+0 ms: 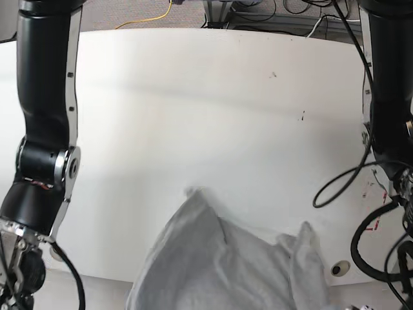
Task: Layout the t-shirt on the table in an organized manner, then fold the t-shirt properly
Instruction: 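Lift the shirt high with both grippers and shake it out, then lower the shirt onto the table, left gripper still holding a corner, then grasp the shirt's loose edge with the right gripper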
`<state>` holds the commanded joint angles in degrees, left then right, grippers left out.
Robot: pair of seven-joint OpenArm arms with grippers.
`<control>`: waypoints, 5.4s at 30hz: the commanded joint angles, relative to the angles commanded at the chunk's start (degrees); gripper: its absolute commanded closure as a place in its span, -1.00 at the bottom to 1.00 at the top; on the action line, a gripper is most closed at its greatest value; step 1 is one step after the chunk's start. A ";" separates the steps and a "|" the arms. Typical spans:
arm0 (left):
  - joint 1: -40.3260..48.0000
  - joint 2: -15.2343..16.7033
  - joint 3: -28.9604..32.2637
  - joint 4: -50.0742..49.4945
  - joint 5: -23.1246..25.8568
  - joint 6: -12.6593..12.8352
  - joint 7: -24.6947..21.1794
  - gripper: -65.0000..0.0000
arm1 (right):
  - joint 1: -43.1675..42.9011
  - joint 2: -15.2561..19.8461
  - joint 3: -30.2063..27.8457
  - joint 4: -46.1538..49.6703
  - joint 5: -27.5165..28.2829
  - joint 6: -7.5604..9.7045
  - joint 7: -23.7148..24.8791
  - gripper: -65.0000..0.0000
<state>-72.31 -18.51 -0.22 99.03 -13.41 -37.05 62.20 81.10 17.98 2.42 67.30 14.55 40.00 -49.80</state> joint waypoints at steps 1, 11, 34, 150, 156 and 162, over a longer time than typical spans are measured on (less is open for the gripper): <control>-2.29 0.00 0.00 -1.41 0.00 0.00 0.44 1.00 | 1.14 0.26 0.00 -0.62 0.00 0.00 -0.44 0.99; -2.64 0.09 0.00 -0.26 -0.26 -0.09 6.15 1.00 | -4.31 2.02 0.53 8.97 0.53 0.00 -9.85 0.99; 55.21 9.14 0.09 15.12 -0.18 -2.95 10.55 1.00 | -68.31 0.62 15.47 41.67 0.44 0.00 -7.21 0.99; 80.53 8.88 3.96 14.95 -0.18 -2.95 10.55 1.00 | -56.62 -22.24 18.90 -6.86 0.53 0.00 10.90 1.00; 80.18 8.97 4.04 14.86 -0.18 -2.95 10.55 1.00 | -63.03 -21.45 18.90 8.97 0.09 0.00 3.25 1.00; 78.86 9.05 7.47 14.77 -0.18 -2.95 10.55 1.00 | -69.27 -18.64 18.99 21.98 0.53 0.00 -2.55 1.00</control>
<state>6.55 -9.45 7.25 113.80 -13.58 -40.00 72.75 11.82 -0.66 21.41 89.27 15.08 40.00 -52.35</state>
